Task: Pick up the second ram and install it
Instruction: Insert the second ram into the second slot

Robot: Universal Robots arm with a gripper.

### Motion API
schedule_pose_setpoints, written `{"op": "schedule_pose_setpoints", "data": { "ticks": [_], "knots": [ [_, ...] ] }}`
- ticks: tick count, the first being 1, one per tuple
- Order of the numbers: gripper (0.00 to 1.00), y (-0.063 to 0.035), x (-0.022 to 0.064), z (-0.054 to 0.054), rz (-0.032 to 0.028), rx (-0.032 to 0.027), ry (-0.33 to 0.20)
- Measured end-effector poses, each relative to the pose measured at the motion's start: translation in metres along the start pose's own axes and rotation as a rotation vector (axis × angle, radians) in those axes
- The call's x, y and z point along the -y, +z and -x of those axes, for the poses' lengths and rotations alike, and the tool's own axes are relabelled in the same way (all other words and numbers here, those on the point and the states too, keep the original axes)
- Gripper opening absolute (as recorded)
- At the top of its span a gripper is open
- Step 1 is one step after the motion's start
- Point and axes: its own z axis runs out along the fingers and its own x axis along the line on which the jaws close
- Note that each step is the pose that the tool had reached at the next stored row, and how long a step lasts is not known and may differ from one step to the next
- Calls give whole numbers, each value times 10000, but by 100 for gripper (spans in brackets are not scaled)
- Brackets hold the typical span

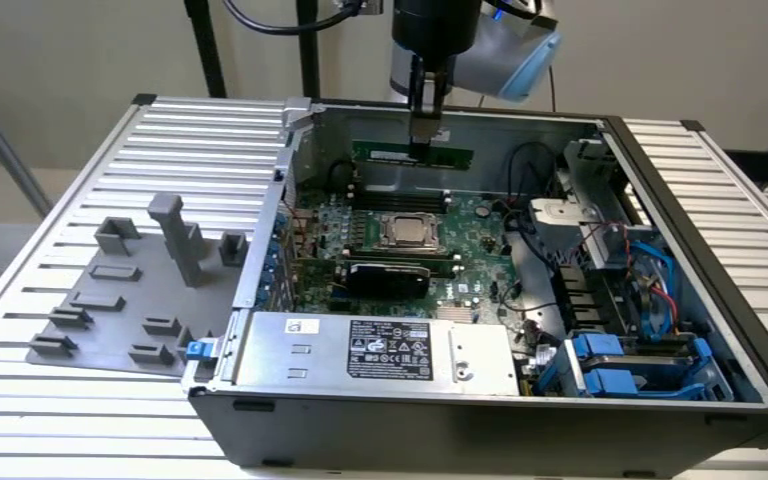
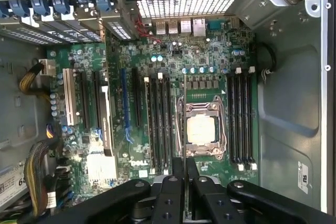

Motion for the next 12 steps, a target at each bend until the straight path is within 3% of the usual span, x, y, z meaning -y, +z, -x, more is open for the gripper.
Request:
{"op": "schedule_pose_setpoints", "data": {
  "ticks": [8,12],
  "knots": [
    [0,0,0,0,3,-1,0],
    [0,52,-2,-2,-2,2,-116]
  ]
}}
